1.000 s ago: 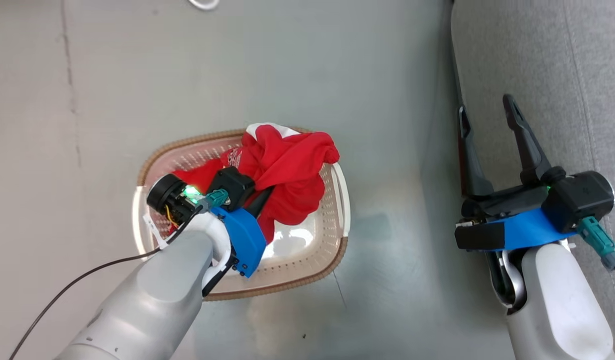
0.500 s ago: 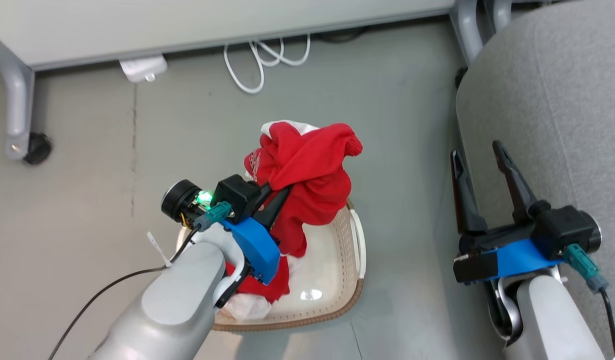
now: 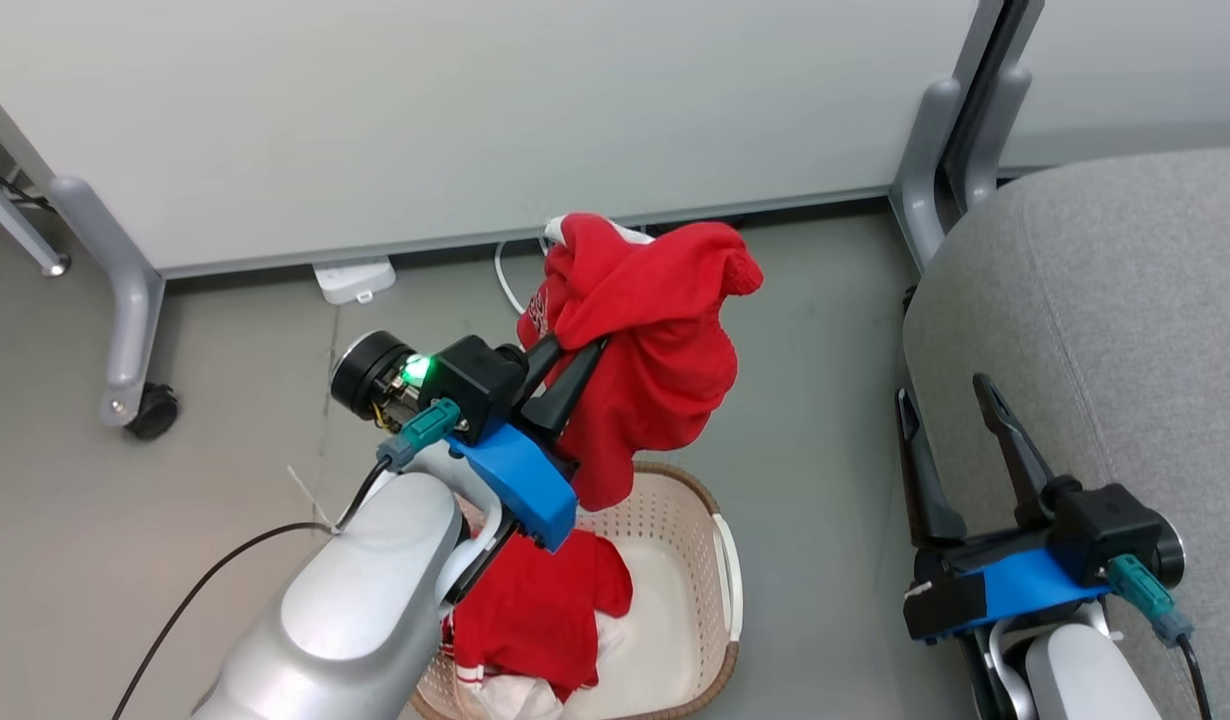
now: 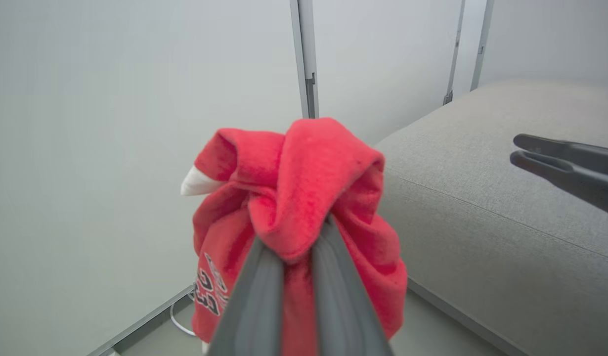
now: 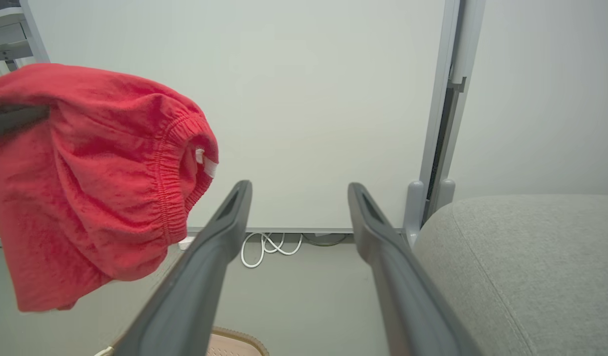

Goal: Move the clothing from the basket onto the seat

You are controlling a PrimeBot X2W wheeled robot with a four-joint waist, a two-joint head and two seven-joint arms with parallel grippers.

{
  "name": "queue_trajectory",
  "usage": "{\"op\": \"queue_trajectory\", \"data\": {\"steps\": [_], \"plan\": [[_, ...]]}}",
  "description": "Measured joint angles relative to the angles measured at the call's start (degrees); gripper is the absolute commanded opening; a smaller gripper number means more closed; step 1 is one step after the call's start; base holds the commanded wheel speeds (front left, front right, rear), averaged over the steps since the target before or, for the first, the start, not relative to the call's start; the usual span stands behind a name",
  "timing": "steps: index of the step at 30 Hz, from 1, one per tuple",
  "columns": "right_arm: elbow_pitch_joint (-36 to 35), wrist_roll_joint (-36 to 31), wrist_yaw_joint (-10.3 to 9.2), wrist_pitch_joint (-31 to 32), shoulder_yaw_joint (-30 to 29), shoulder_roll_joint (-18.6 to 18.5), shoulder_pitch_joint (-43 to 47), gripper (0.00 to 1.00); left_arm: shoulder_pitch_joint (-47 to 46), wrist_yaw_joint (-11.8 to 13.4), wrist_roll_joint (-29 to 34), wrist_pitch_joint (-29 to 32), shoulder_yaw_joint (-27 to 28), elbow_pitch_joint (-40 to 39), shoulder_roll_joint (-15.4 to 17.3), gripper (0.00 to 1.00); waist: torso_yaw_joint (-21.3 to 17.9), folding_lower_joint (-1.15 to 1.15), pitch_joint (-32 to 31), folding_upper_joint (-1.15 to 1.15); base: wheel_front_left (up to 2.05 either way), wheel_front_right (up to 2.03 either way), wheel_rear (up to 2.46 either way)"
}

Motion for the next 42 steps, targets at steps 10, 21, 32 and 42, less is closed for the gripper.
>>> {"op": "queue_trajectory", "data": {"steps": [10, 21, 32, 42], "plan": [[0.6, 0.21, 0.0, 0.0, 0.01, 0.57, 3.38, 1.0, 0.49, 0.01, 1.77, -0.01, 2.0, -4.63, -0.79, 0.0, 0.92, 0.01, -4.95, 0.0, 0.0, 0.0, 0.0], [0.75, 0.44, 0.0, 0.0, 0.74, 0.89, 4.53, 1.0, 2.07, 0.05, 2.23, 0.0, 2.38, -5.57, -0.91, 0.0, 1.02, 0.01, -6.76, 0.0, 0.0, 0.0, 0.0], [-0.14, 0.32, 0.0, 0.0, 4.38, 0.36, 3.59, 1.0, 2.43, 0.04, 2.54, 0.0, 2.75, -5.52, -1.23, 0.0, 1.04, 0.01, -6.7, 0.0, 0.0, 0.0, 0.0], [0.14, 0.1, 0.0, 0.0, 12.33, -1.4, -2.9, 1.0, 2.44, 0.04, 3.01, 0.0, 2.92, -5.52, -1.52, 0.0, 1.34, 0.01, -5.63, 0.0, 0.0, 0.0, 0.0]]}}
